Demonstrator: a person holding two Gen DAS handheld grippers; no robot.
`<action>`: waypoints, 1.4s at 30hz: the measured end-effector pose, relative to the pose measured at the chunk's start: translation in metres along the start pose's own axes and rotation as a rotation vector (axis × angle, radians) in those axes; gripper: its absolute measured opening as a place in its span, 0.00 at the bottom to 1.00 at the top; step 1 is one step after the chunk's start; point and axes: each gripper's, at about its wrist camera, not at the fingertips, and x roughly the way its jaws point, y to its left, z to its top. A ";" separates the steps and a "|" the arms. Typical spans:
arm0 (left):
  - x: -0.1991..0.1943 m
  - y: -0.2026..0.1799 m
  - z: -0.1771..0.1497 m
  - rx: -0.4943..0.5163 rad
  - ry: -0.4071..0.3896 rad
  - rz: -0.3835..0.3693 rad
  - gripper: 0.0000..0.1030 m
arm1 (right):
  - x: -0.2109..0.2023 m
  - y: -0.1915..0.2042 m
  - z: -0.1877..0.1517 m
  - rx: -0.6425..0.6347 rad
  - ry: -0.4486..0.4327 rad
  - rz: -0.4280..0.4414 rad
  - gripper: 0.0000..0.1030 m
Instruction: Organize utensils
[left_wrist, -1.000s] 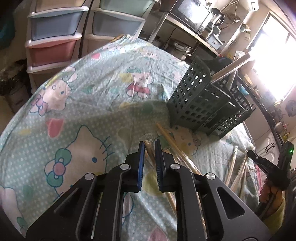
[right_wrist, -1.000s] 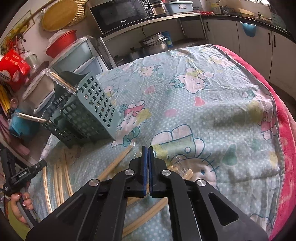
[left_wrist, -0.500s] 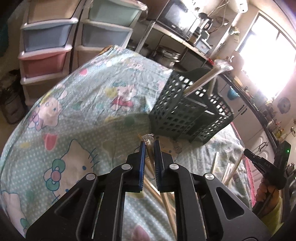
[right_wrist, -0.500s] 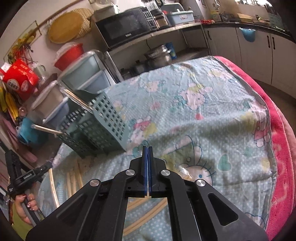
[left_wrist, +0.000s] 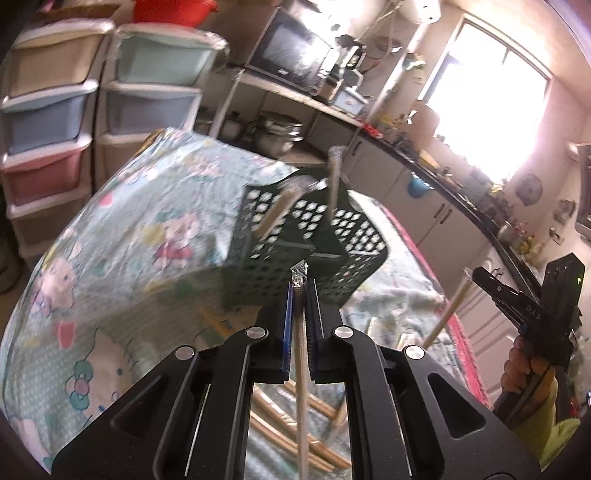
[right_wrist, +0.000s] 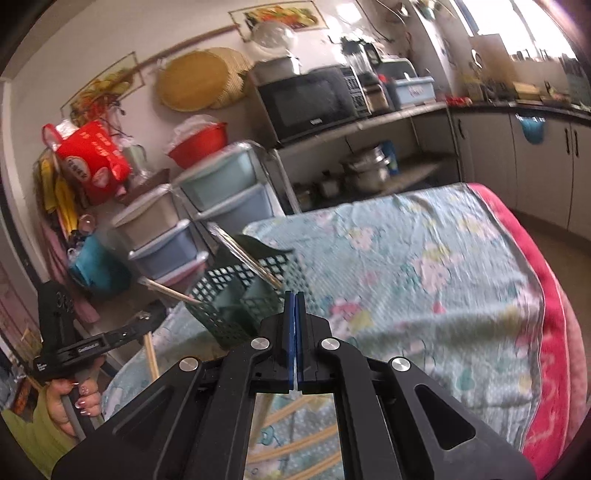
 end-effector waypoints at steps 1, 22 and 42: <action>-0.001 -0.004 0.002 0.008 -0.004 -0.008 0.03 | -0.002 0.004 0.002 -0.010 -0.008 0.005 0.01; -0.006 -0.066 0.059 0.147 -0.125 -0.141 0.03 | -0.012 0.038 0.029 -0.094 -0.080 0.021 0.01; -0.013 -0.097 0.114 0.206 -0.267 -0.146 0.03 | -0.018 0.067 0.071 -0.150 -0.174 0.058 0.01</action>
